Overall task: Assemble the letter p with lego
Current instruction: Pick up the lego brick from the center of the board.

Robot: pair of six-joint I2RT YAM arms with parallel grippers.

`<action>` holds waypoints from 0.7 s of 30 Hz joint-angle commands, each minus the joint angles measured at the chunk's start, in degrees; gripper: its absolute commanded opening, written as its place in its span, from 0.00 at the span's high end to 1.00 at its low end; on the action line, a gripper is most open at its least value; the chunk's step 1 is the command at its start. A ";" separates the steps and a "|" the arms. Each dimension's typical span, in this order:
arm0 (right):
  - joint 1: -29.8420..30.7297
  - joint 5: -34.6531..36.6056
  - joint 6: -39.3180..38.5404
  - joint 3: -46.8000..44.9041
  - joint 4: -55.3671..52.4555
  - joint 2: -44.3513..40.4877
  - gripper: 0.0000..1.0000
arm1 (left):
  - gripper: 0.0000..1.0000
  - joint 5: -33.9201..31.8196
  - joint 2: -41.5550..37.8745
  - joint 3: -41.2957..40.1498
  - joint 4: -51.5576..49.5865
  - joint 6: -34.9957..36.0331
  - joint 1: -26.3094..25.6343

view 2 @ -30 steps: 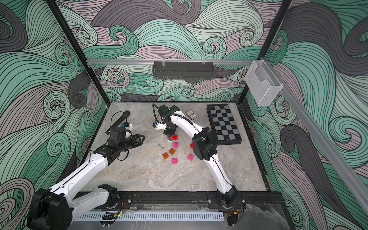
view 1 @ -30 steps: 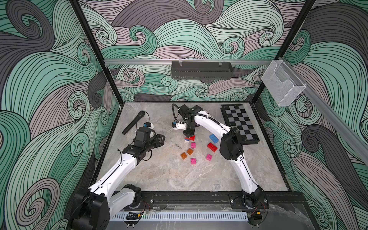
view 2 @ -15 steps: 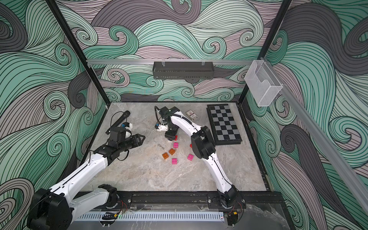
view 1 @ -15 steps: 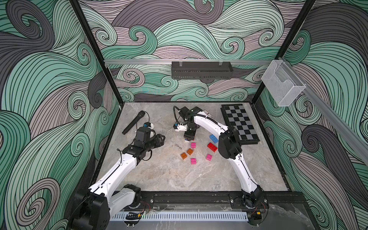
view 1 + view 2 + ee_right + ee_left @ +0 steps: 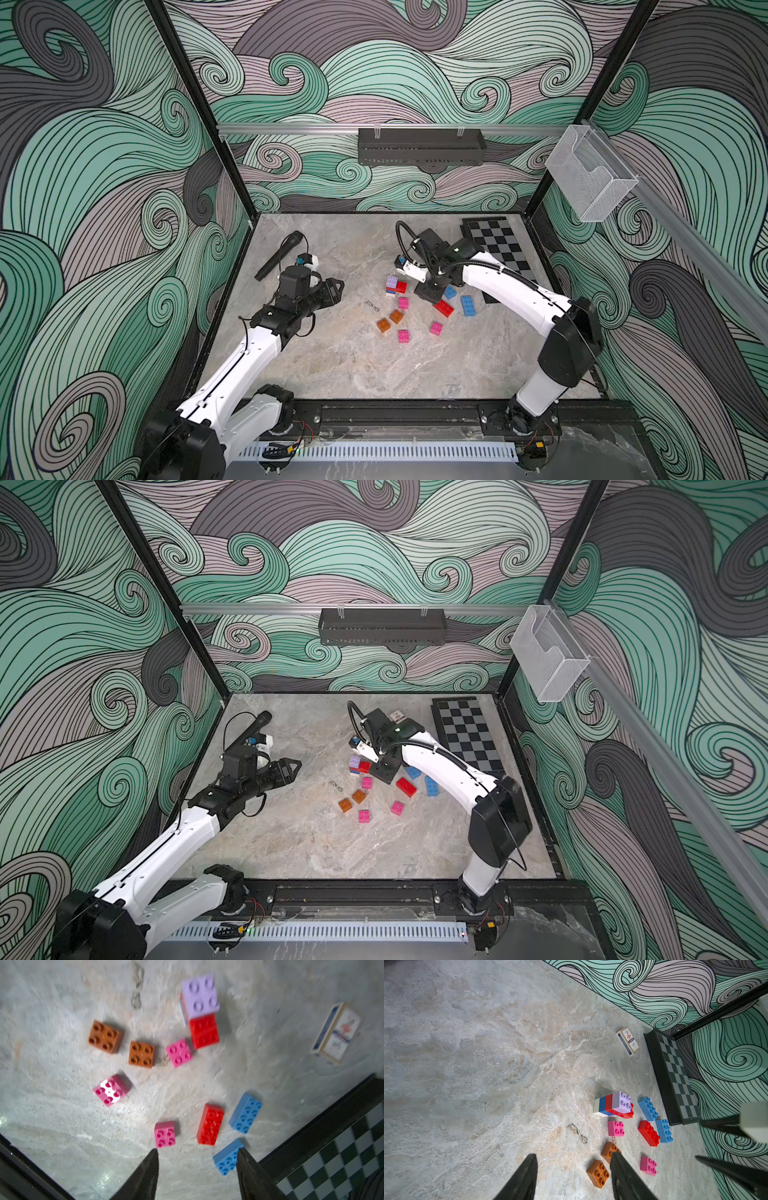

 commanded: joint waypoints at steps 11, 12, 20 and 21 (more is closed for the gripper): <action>3.09 -2.72 9.83 -15.31 7.23 0.93 0.44 | 0.43 -1.70 2.59 4.73 -3.48 -0.35 -4.69; 3.08 -2.67 10.01 -15.34 7.36 1.41 0.45 | 0.43 -1.68 2.42 4.71 -3.59 -0.25 -4.76; 3.18 -0.22 10.76 -15.75 8.65 4.81 0.48 | 0.43 -1.92 2.03 4.43 -3.87 0.12 -4.78; 3.21 0.16 10.77 -15.83 8.65 5.32 0.48 | 0.43 -1.94 1.98 4.43 -3.78 0.20 -4.78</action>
